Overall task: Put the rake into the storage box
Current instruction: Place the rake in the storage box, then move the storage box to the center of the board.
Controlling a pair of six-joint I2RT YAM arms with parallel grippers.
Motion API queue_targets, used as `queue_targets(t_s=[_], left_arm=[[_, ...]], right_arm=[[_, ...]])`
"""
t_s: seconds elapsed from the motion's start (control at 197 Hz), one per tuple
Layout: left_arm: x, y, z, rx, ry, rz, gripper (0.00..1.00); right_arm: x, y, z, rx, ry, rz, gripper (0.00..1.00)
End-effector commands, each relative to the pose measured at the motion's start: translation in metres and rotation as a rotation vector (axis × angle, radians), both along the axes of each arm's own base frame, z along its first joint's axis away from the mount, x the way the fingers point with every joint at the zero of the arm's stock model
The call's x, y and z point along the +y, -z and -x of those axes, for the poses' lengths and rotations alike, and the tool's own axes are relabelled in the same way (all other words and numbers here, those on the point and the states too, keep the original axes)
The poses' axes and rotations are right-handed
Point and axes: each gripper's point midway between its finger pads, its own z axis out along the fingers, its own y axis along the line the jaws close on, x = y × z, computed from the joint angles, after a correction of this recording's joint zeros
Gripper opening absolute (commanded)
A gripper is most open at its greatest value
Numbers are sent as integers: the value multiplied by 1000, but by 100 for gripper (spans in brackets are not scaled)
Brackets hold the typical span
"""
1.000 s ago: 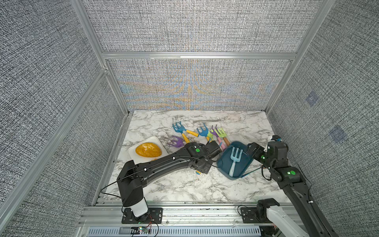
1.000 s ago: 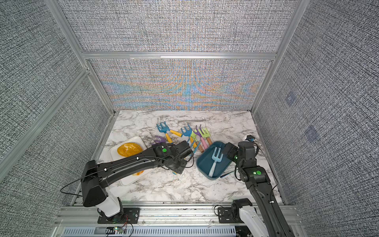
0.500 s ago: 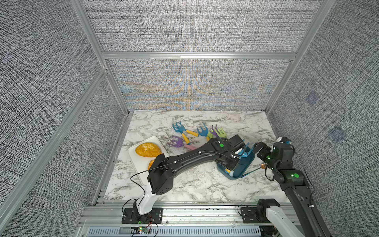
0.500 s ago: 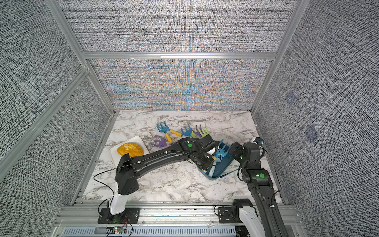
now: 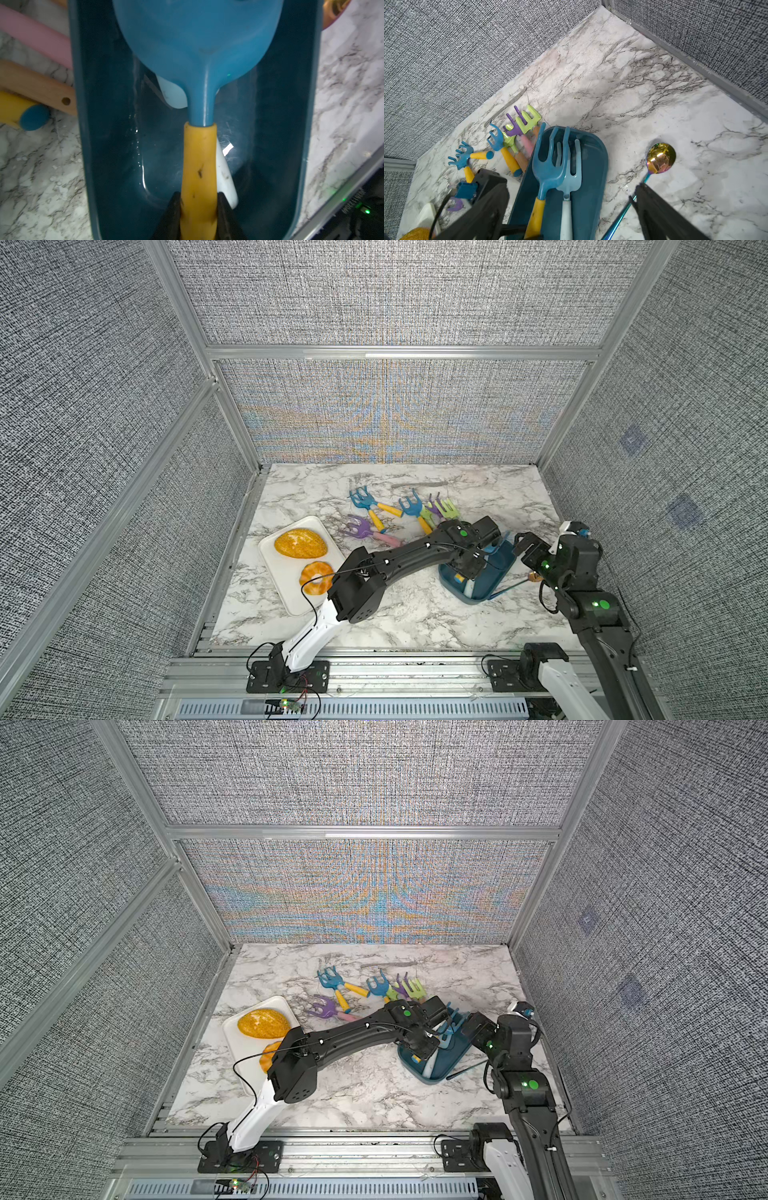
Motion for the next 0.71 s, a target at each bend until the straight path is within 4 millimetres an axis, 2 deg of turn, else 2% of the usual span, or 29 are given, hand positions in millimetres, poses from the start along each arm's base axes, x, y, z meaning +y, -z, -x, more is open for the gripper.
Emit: queue_targets(t_s=[0.0, 0.061, 0.147, 0.253, 0.365, 0.421, 0.568, 0.649, 0.705], left_arm=[[4, 3, -3, -17, -3, -20, 35], [5, 0, -2, -17, -6, -16, 49], [7, -13, -3, -30, -14, 1, 57], [12, -30, -3, -45, -27, 18, 62], [23, -50, -7, -75, -56, 40, 64], [30, -58, -11, -89, -73, 55, 66], [49, -52, -28, -39, -118, 87, 70], [51, -44, -35, 17, -123, 119, 70], [51, -38, -39, 40, -123, 128, 70]], right_arm=[[-5, 6, 2, 18, 38, -8, 99], [-6, 8, 2, 25, 49, -13, 99], [-7, 14, 3, 39, 58, -17, 99], [-5, 21, 1, 52, 52, -29, 98], [0, 31, -4, 71, 24, -41, 91], [3, 47, -8, 124, 8, -47, 86], [4, 76, -15, 213, 5, -49, 79], [5, 94, -19, 259, 3, -52, 76], [6, 105, -20, 296, -3, -51, 71]])
